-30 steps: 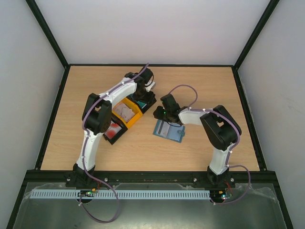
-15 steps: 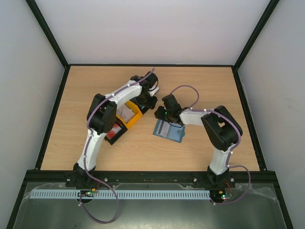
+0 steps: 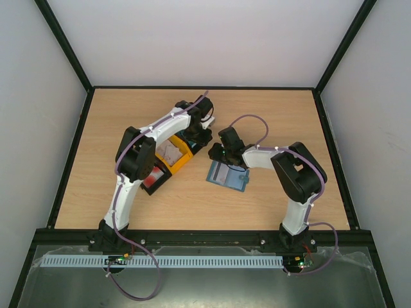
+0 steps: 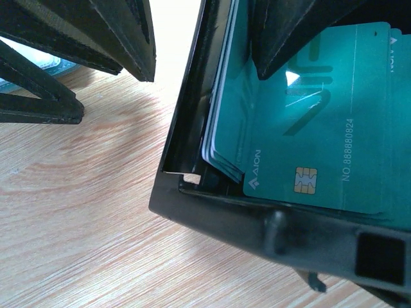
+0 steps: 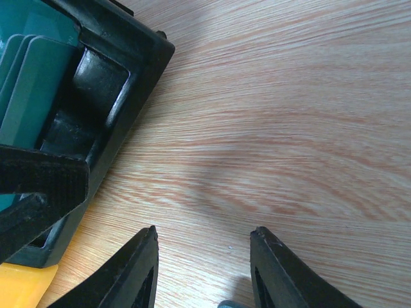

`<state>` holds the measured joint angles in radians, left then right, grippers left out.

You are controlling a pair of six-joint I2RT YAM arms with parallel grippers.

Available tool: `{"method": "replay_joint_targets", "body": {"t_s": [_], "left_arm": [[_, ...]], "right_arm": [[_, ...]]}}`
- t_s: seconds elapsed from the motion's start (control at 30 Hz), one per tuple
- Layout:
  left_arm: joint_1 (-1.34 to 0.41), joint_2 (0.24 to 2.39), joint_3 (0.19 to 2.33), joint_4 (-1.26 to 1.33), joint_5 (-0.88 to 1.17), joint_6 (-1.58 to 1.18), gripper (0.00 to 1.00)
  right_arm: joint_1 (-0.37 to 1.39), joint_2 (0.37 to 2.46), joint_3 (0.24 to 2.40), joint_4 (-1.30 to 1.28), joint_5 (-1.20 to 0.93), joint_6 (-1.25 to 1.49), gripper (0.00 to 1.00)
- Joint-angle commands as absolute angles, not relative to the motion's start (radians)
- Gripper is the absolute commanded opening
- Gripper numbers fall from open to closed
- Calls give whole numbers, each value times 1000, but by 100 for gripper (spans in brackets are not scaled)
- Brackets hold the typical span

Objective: Put the credit cards into the card holder
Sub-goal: Pick up the credit card from the storage box.

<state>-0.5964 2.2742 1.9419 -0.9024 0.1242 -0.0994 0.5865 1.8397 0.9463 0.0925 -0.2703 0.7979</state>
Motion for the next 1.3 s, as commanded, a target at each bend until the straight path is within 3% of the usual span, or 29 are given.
{"method": "replay_joint_targets", "body": {"t_s": [0.0, 0.37, 0.6, 1.03, 1.27], "left_arm": [[-605, 2228, 1935, -936, 138, -109, 42], [-604, 2219, 1935, -946, 109, -123, 37], [-603, 2218, 1937, -947, 110, -125, 26], [-604, 2206, 1933, -954, 108, -121, 26], [-604, 2202, 1933, -954, 107, -121, 16]], "right_arm": [[581, 1823, 927, 82, -257, 805, 40], [581, 1822, 927, 83, -258, 807, 40], [581, 1826, 928, 84, -262, 807, 40], [581, 1829, 931, 84, -264, 808, 41], [581, 1829, 932, 82, -264, 807, 40]]}}
